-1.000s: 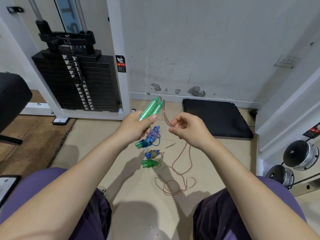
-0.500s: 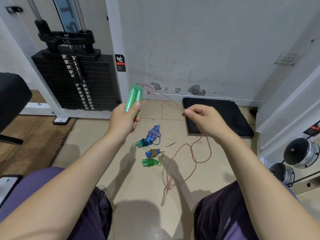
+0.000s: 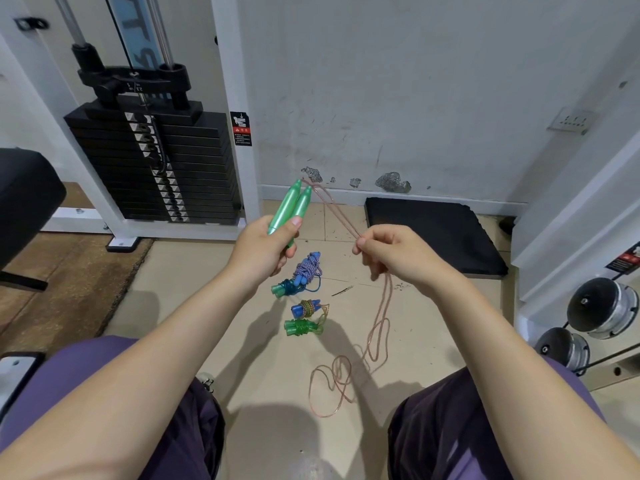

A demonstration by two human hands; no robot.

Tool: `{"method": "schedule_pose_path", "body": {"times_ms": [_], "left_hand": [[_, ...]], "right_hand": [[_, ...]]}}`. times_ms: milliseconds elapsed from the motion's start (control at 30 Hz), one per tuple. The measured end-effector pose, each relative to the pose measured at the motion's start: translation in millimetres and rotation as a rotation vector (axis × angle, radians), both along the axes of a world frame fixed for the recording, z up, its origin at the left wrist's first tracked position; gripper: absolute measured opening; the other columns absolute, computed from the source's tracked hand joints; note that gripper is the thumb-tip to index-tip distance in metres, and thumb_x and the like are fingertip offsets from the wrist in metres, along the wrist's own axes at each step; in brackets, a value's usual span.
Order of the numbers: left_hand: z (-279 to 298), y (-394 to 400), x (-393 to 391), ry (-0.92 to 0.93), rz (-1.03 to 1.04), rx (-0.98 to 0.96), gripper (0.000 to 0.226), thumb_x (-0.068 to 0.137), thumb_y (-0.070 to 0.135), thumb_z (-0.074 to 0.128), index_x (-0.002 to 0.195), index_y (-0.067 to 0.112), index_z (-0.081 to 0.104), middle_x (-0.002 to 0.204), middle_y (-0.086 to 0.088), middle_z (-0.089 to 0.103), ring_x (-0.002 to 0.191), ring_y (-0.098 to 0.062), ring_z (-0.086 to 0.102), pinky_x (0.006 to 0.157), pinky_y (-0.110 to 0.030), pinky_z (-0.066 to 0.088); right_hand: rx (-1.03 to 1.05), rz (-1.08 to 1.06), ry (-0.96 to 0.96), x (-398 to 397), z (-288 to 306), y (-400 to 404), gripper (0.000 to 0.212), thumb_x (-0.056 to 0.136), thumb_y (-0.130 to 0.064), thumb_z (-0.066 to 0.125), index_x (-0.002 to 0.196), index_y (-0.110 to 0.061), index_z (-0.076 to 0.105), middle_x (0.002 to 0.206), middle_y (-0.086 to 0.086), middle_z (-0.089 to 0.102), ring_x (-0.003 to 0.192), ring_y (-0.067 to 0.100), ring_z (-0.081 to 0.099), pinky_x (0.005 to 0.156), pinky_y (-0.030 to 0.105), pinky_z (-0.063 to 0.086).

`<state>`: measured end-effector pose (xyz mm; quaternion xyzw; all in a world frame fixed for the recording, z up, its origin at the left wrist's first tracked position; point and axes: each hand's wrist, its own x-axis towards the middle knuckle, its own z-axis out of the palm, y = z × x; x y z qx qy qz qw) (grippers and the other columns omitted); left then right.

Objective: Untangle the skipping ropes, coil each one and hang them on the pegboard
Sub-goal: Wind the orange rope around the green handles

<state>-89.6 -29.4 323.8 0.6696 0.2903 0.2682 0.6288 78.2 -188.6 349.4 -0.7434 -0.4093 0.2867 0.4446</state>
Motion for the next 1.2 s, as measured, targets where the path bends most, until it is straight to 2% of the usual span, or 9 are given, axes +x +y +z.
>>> {"method": "schedule_pose_path", "body": {"times_ms": [67, 200, 367, 600, 733, 867, 967, 1067, 1200], "left_hand": [[0, 0, 0, 0.009, -0.011, 0.013, 0.025, 0.099, 0.037, 0.057, 0.085, 0.015, 0.055, 0.056, 0.002, 0.054, 0.039, -0.008, 0.037, 0.038, -0.019, 0.029], [1, -4, 0, 0.032, -0.041, 0.046, 0.026, 0.098, 0.037, 0.058, 0.086, 0.014, 0.056, 0.058, 0.000, 0.054, 0.039, -0.008, 0.037, 0.038, -0.019, 0.030], [3, -7, 1, 0.042, -0.058, 0.021, 0.025, 0.099, 0.035, 0.058, 0.089, 0.012, 0.057, 0.057, 0.001, 0.055, 0.040, -0.008, 0.037, 0.038, -0.020, 0.029], [2, -12, 1, 0.036, -0.083, -0.031, 0.026, 0.098, 0.036, 0.059, 0.090, 0.012, 0.057, 0.057, 0.000, 0.054, 0.039, -0.009, 0.035, 0.039, -0.020, 0.030], [0, -17, 2, 0.154, -0.155, 0.072, 0.027, 0.097, 0.038, 0.060, 0.089, 0.012, 0.058, 0.058, 0.000, 0.055, 0.040, -0.010, 0.038, 0.041, -0.020, 0.031], [5, -11, -5, 0.444, -0.431, 0.179, 0.025, 0.095, 0.036, 0.065, 0.083, 0.016, 0.056, 0.057, 0.000, 0.053, 0.043, -0.012, 0.036, 0.041, -0.021, 0.028], [9, -10, -11, 0.581, -0.670, 0.168, 0.023, 0.092, 0.035, 0.068, 0.080, 0.020, 0.056, 0.055, 0.002, 0.053, 0.045, -0.011, 0.038, 0.042, -0.021, 0.031], [14, -11, -14, 0.570, -0.828, 0.096, 0.019, 0.093, 0.033, 0.068, 0.076, 0.027, 0.060, 0.057, 0.000, 0.054, 0.044, -0.012, 0.036, 0.043, -0.022, 0.033], [16, -10, -15, 0.479, -0.905, 0.033, 0.022, 0.093, 0.031, 0.068, 0.071, 0.034, 0.065, 0.063, -0.004, 0.056, 0.044, -0.013, 0.036, 0.047, -0.025, 0.037]], "right_hand": [[-0.007, -0.025, 0.055, -1, 1, 1, 0.020, 0.095, -0.023, 0.057, 0.078, -0.018, 0.068, 0.055, -0.003, 0.050, 0.050, 0.016, 0.042, 0.048, 0.024, 0.038], [-0.023, -0.012, 0.014, -4, 2, 1, 0.016, 0.098, -0.042, 0.054, 0.098, -0.029, 0.064, 0.056, 0.000, 0.037, 0.056, 0.021, 0.029, 0.043, 0.024, 0.028], [-0.025, -0.041, -0.058, -6, 2, 5, 0.029, 0.102, -0.022, 0.047, 0.081, -0.018, 0.067, 0.065, -0.002, 0.053, 0.049, 0.012, 0.045, 0.052, 0.023, 0.040], [-0.211, 0.115, -0.312, -16, 0, 6, 0.026, 0.100, -0.032, 0.051, 0.084, -0.027, 0.071, 0.071, 0.001, 0.055, 0.067, 0.016, 0.048, 0.063, 0.029, 0.040], [-0.247, 0.213, -0.365, -31, 1, 8, 0.026, 0.098, -0.034, 0.055, 0.082, -0.022, 0.071, 0.064, -0.006, 0.053, 0.059, 0.008, 0.044, 0.054, 0.020, 0.036], [-0.191, 0.244, -0.467, -35, 5, 6, 0.033, 0.095, -0.033, 0.056, 0.078, -0.007, 0.068, 0.070, 0.012, 0.061, 0.055, 0.012, 0.041, 0.054, 0.030, 0.034], [-0.176, 0.248, -0.496, -33, 10, 4, 0.031, 0.094, -0.035, 0.061, 0.073, -0.012, 0.066, 0.068, 0.004, 0.062, 0.060, 0.014, 0.048, 0.057, 0.031, 0.038], [-0.129, 0.234, -0.423, -32, 13, 2, 0.023, 0.086, -0.033, 0.072, 0.078, -0.011, 0.067, 0.069, -0.003, 0.056, 0.063, 0.009, 0.047, 0.060, 0.028, 0.039], [-0.071, 0.221, -0.220, -30, 13, 2, 0.021, 0.082, -0.025, 0.078, 0.084, -0.007, 0.069, 0.073, 0.004, 0.058, 0.067, 0.010, 0.050, 0.066, 0.028, 0.042]]}}
